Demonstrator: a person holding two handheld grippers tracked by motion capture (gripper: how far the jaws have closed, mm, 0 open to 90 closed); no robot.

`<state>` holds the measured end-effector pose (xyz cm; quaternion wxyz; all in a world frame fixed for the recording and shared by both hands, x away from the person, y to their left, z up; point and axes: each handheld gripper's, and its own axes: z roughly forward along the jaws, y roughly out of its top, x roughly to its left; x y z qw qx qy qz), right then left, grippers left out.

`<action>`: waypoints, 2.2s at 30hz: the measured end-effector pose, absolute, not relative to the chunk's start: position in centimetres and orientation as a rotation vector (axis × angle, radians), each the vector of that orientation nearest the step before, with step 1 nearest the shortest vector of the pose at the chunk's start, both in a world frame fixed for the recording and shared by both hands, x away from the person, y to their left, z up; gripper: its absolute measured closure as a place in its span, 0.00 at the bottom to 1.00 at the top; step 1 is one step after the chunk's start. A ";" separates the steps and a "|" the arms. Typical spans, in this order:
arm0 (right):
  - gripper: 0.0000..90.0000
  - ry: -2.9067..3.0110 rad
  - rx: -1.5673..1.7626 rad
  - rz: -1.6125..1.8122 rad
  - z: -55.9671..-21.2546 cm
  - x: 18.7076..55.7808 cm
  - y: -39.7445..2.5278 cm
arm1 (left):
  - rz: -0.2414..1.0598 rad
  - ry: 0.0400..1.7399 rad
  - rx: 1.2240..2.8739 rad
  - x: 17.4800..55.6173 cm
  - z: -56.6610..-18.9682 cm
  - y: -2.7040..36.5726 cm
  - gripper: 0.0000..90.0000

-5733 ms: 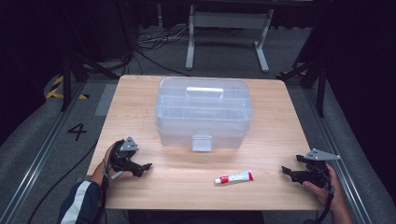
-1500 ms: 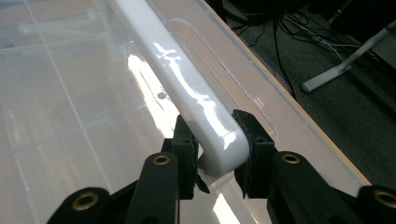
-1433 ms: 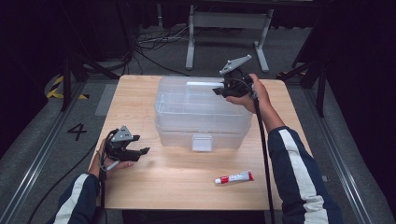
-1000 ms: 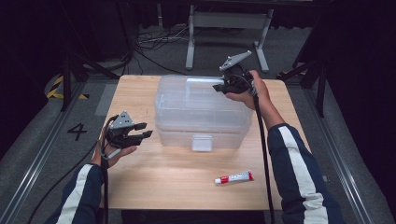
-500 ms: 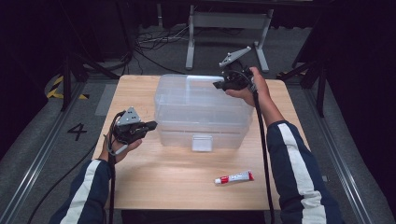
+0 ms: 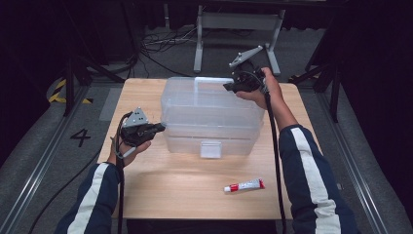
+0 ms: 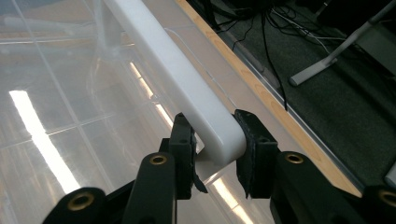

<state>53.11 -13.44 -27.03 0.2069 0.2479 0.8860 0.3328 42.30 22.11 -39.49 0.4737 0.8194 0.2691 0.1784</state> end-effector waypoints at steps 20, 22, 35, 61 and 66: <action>0.50 2.251 0.724 1.059 -26.1 49.8 -20.7 | 0.483 0.640 2.027 42.3 -38.9 21.9 0.99; 0.50 2.245 0.731 1.063 -26.4 49.5 -21.6 | 0.478 0.642 2.023 42.3 -38.9 21.9 0.99; 0.48 2.160 0.799 1.046 -28.9 47.2 -27.8 | 0.496 0.635 2.009 42.5 -38.1 21.9 0.99; 0.49 2.198 0.674 1.158 -36.2 44.8 -27.0 | 0.510 0.617 2.011 43.0 -36.8 21.4 0.98; 0.53 2.157 0.660 1.179 -36.2 44.9 -26.7 | 0.516 0.622 2.006 42.8 -36.3 21.5 0.95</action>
